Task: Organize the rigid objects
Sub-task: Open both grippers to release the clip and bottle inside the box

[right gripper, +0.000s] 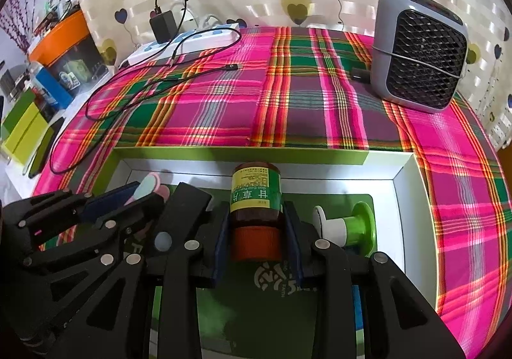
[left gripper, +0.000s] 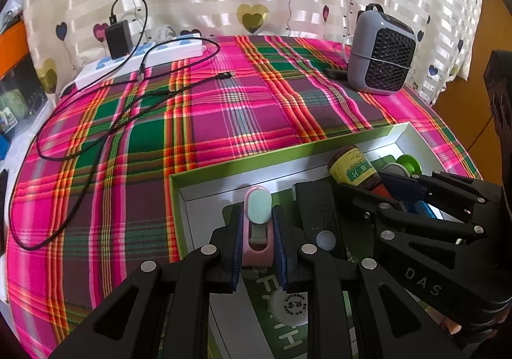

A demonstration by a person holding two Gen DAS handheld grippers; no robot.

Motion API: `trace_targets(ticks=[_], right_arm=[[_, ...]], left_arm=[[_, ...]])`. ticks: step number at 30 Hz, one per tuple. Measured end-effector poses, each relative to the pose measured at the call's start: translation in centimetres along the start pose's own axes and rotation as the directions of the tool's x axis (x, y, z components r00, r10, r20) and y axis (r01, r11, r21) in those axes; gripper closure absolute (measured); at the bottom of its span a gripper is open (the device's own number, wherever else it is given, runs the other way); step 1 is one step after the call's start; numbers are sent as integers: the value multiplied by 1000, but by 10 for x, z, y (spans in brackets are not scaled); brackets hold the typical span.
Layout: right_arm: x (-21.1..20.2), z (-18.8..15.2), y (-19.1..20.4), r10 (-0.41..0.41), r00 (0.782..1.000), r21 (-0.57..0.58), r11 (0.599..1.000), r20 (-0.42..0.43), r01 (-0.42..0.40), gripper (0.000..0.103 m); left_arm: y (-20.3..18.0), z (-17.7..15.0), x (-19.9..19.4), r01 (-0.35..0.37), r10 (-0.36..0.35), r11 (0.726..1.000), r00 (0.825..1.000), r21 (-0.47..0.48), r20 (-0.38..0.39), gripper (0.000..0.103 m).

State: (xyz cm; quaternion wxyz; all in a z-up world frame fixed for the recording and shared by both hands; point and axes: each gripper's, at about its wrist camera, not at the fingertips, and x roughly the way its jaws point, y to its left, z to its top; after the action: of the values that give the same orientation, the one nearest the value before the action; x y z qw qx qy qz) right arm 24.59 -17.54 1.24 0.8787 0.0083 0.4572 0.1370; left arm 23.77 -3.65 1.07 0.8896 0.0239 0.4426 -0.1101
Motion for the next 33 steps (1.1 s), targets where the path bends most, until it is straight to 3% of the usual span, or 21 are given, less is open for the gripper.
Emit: trace_targets(ticks=[16,33], right_arm=[[-10,0,0,-16,1000,3,1000,24,16,64],[-44,-14,2,-20,997,13,1000,70,19,64]], left_arm=[[-2,-3,-9,0,0,1000,1000,-3,6,71],[-10,-24,-55,-23,24,1000,998,-14,54,71]])
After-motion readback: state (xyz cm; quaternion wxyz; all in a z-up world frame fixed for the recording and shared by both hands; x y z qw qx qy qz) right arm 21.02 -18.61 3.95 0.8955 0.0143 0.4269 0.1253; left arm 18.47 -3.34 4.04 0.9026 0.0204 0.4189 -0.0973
